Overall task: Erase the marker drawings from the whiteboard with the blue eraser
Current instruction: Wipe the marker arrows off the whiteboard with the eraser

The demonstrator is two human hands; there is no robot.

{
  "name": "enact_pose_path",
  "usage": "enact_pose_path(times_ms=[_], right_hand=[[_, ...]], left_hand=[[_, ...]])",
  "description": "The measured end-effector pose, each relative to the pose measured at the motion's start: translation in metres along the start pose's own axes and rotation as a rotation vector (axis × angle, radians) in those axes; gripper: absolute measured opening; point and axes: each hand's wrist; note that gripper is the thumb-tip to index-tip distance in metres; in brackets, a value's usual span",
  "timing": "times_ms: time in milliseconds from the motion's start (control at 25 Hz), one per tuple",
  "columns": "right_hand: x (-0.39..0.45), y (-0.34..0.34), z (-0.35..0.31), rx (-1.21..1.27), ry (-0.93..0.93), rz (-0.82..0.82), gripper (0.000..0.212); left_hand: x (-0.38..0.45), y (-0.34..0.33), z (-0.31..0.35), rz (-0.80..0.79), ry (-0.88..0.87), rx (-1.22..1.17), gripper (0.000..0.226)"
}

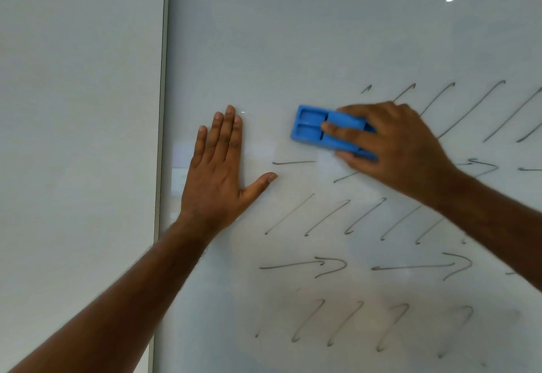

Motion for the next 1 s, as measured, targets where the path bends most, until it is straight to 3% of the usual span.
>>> enact_pose_path(times_ms=[240, 440, 600, 840, 1000], right_hand=[[0.038, 0.006, 0.027, 0.067, -0.303, 0.108, 0.053], [0.023, -0.007, -0.017, 0.037, -0.134, 0.054, 0.049], [-0.022, 0.006, 0.004, 0.008, -0.004, -0.043, 0.050], [-0.033, 0.035, 0.075, 0.019, -0.219, -0.035, 0.051], [0.002, 0.024, 0.068, 0.102, -0.355, 0.060, 0.050]], left_hand=[[0.000, -0.001, 0.000, -0.002, 0.002, -0.008, 0.103], [0.000, 0.000, 0.000, 0.003, -0.006, -0.029, 0.101], [0.000, 0.003, 0.001, -0.023, -0.020, -0.058, 0.100], [0.030, 0.011, 0.008, -0.065, -0.019, -0.104, 0.102], [0.076, 0.016, 0.023, -0.054, -0.029, -0.141, 0.103]])
Point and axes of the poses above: each hand's wrist, its own x-axis towards the middle knuckle, its own y-axis out of the back of the hand, z = x × y, and after that the axes turned 8 degrees about -z, right-handed
